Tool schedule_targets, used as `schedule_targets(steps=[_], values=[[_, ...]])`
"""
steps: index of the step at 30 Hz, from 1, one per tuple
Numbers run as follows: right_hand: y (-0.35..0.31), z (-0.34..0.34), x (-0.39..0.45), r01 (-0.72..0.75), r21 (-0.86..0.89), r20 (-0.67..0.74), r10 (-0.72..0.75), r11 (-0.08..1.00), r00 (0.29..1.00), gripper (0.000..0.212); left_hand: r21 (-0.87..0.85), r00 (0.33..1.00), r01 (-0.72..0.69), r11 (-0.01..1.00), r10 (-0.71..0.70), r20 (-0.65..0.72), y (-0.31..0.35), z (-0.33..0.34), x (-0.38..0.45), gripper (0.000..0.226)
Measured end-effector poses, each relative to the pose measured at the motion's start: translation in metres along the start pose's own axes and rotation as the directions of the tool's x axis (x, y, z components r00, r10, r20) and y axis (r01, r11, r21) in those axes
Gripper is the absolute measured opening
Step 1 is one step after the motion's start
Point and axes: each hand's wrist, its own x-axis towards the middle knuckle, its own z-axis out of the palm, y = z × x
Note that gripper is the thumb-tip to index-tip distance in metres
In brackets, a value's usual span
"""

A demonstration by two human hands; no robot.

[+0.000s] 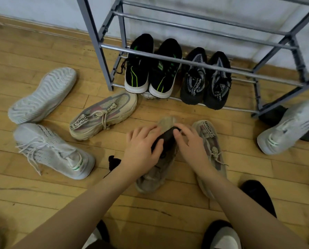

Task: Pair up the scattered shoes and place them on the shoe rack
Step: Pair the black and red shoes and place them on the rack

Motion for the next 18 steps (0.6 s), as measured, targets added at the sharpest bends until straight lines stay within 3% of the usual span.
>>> schedule_targets(steps=[2, 5, 9, 14, 18], values=[[0.005, -0.007, -0.007, -0.004, -0.029, -0.028, 0.003, 1.000, 1.000, 0.037, 0.120, 1.000, 0.025, 0.992, -0.026, 0.004, -0.007, -0.004, -0.005, 0.047], [0.011, -0.013, -0.023, -0.025, -0.085, -0.048, 0.021, 0.996, 0.999, 0.034, 0.237, 0.961, 0.055, 0.970, -0.116, 0.250, -0.018, -0.002, -0.009, 0.062], [0.019, -0.020, -0.043, -0.071, -0.116, -0.016, 0.070, 0.991, 0.997, 0.041, 0.124, 0.899, 0.040, 0.992, -0.090, 0.428, -0.010, 0.020, -0.009, 0.067], [0.025, -0.016, -0.056, -0.113, -0.150, -0.029, 0.110, 0.982, 0.993, 0.045, 0.049, 0.861, 0.018, 0.999, -0.040, 0.507, 0.001, 0.042, -0.002, 0.075], [0.029, -0.010, -0.060, -0.053, -0.158, -0.058, 0.045, 0.986, 0.997, 0.043, 0.042, 0.845, 0.056, 0.998, -0.070, 0.530, -0.002, 0.047, 0.000, 0.076]])
